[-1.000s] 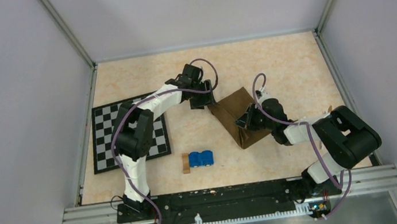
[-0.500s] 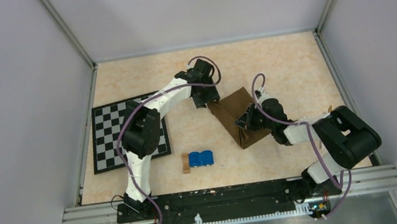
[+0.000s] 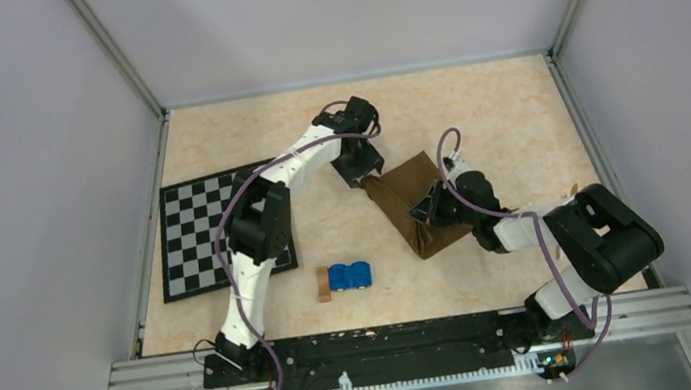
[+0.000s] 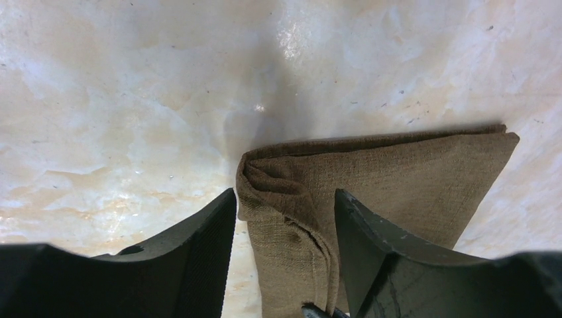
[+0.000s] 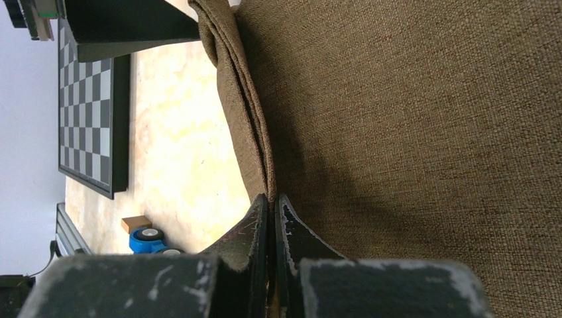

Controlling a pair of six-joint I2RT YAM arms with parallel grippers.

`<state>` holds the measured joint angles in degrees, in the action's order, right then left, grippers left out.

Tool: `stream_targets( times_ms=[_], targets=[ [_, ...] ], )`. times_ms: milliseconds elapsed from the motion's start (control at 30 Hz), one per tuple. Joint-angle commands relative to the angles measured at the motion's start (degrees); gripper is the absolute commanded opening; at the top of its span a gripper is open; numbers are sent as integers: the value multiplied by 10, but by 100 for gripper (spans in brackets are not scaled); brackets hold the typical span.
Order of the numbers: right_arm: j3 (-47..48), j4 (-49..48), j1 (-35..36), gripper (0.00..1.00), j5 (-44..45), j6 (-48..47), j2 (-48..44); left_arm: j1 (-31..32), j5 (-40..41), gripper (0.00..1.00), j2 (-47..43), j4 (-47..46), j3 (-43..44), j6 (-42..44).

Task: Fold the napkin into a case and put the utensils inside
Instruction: Fold the lower triangle-folded napkin at the center of the board.

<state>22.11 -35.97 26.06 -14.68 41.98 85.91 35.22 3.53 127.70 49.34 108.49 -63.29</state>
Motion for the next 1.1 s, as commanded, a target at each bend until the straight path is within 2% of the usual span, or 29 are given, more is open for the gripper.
stream_targets(
  times_ms=[0,233,367,600,867,967,1067],
  targets=[
    [5,-21,-3,0,4,-15,-7,3,11,60,26,57,63,-38],
    [8,-19,11,0,15,-21,-5,4,16,44,40,75,76,-39],
    [9,-15,18,0,23,-23,-6,4,21,26,39,85,81,-30],
    [17,-7,57,0,33,-21,-13,-7,63,5,3,118,58,-14],
    [32,-45,114,0,6,36,-2,-30,82,3,-98,111,-67,-1],
    [25,-83,114,0,-18,65,12,-27,78,3,-111,111,-74,-5],
    [21,-81,112,0,-14,70,13,-20,81,4,-104,113,-52,-10]
  ],
)
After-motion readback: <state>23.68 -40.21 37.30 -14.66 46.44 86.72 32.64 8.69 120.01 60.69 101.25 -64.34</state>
